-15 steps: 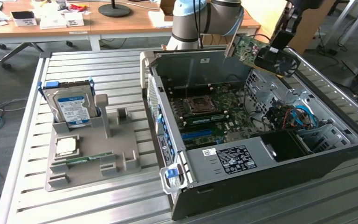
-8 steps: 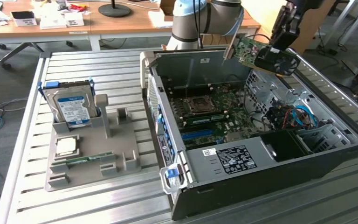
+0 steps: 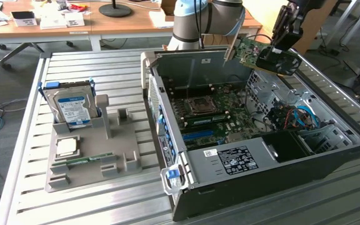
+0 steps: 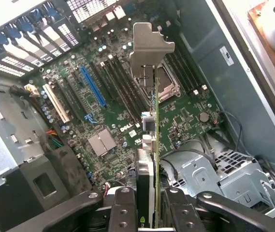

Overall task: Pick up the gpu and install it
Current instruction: 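Insert the gpu into the slot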

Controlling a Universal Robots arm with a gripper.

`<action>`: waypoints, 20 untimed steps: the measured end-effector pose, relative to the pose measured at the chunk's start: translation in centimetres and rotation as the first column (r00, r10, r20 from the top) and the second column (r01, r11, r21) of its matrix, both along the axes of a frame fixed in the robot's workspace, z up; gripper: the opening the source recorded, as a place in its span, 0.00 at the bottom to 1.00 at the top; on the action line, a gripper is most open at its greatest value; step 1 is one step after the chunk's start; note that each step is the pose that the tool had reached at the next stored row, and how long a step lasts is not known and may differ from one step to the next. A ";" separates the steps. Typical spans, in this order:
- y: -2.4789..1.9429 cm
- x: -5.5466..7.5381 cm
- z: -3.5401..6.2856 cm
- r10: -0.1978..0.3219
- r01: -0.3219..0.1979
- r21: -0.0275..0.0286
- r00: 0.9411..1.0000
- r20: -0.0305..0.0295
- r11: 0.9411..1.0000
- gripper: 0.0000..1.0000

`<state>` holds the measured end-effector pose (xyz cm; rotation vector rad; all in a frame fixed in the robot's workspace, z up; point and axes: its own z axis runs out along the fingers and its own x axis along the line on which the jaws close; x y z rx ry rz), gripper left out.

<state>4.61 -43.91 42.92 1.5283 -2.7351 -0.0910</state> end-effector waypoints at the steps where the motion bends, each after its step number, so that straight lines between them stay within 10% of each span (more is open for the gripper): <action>1: 0.00 0.0 0.00 0.000 0.000 0.000 1.000 0.000 1.000 0.27; 11: 0.00 0.0 -0.02 0.097 -0.097 0.000 0.995 0.000 0.995 0.27; 20: 0.00 0.0 -0.06 0.222 -0.222 0.000 0.975 0.000 0.975 0.27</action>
